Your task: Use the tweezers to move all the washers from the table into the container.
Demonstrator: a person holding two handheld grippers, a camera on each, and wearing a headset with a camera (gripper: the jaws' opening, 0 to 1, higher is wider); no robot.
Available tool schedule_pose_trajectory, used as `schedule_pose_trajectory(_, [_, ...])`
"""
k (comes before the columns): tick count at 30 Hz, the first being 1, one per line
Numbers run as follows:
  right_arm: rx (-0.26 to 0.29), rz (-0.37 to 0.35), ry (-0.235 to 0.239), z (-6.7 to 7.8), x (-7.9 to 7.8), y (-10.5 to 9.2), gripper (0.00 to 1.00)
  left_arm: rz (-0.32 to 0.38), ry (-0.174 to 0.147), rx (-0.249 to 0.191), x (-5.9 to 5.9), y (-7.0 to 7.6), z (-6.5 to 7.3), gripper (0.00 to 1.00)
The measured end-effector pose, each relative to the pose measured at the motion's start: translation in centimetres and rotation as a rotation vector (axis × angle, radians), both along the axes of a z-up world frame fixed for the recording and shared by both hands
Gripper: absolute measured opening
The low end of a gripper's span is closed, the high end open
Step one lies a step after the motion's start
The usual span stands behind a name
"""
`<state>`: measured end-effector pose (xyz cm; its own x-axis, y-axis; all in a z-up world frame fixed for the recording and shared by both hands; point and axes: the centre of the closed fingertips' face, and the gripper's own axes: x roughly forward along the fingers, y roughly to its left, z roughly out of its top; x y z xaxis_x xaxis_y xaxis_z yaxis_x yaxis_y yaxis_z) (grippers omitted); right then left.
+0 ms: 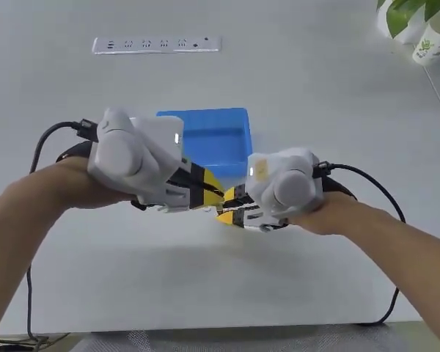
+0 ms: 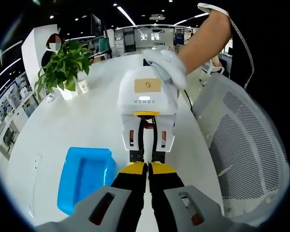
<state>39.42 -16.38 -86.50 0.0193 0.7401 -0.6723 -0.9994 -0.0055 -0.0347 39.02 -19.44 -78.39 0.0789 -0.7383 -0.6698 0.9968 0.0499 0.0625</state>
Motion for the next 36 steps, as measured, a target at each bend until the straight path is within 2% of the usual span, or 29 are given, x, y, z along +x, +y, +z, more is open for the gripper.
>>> schedule_pose_trajectory(19, [0.003,-0.021,0.004,-0.4,1.0,-0.3,0.12,0.004,0.003,0.001,1.0,-0.1,-0.4,0.05])
schedule_pose_trajectory(36, [-0.002,-0.026,0.011,-0.8,1.2,-0.4,0.12,-0.003,0.009,-0.001,1.6,-0.6,-0.5,0.05])
